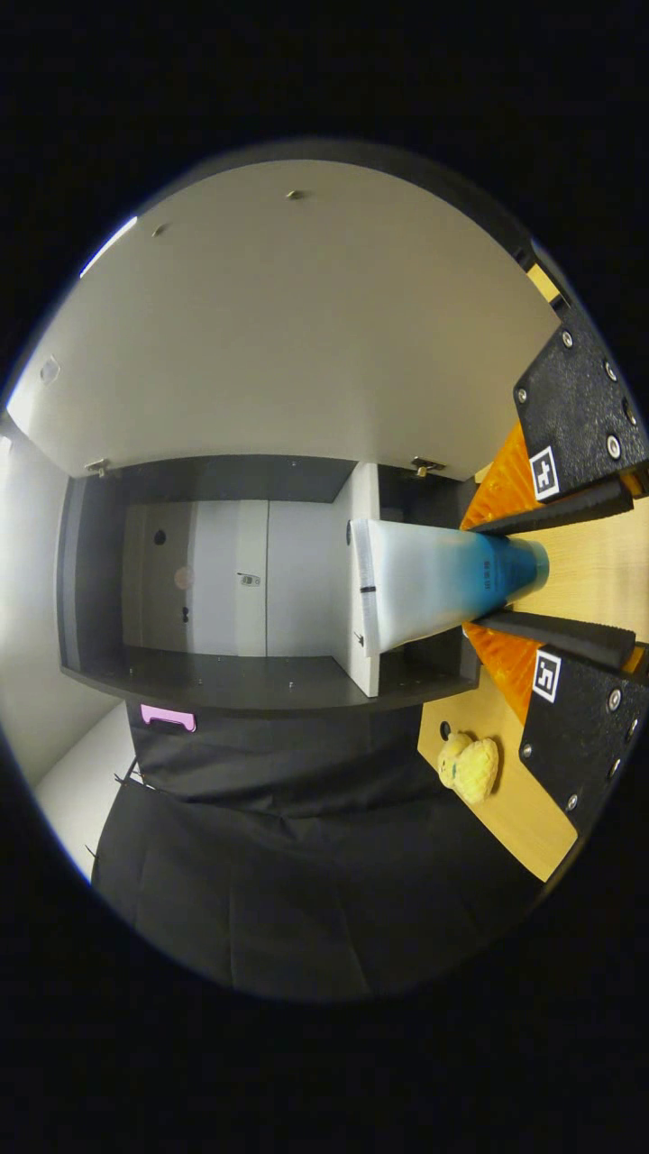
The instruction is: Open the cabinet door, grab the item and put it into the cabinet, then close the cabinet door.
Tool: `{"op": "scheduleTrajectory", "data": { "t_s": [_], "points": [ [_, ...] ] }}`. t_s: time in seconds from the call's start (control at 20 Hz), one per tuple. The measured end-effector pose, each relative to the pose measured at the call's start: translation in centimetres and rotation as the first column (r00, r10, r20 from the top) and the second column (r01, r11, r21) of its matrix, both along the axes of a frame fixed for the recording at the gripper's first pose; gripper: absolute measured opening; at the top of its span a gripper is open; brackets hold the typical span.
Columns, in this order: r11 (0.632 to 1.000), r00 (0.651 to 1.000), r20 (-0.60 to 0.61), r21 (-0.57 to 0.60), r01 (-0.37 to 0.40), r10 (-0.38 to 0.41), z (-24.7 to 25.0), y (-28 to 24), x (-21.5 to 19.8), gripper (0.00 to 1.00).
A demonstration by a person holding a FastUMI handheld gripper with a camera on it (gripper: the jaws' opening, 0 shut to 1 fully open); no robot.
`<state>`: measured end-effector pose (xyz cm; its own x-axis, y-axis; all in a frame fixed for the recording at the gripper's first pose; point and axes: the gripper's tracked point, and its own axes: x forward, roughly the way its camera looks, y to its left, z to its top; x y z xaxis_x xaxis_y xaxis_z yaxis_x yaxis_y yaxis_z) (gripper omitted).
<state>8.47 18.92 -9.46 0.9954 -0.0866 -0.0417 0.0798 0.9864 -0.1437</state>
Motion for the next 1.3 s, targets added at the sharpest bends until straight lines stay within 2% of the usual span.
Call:
{"op": "scheduleTrajectory", "data": {
  "t_s": [0.3,0.65,0.8,1.0,1.3],
  "points": [
    [0.999,0.998,0.051,-0.030,-0.039,0.040,6.9,0.8,7.3,0.46],
    [0.992,0.991,0.085,-0.084,-0.096,0.103,11.0,0.5,18.6,0.46],
    [0.992,0.992,0.073,-0.088,-0.092,0.098,10.9,-0.3,24.1,0.46],
    [0.993,0.995,0.036,-0.069,-0.092,0.095,9.5,-0.9,29.3,0.46],
    [0.989,0.989,0.011,0.012,-0.145,0.145,7.2,-0.3,32.1,0.47]
  ]
}}
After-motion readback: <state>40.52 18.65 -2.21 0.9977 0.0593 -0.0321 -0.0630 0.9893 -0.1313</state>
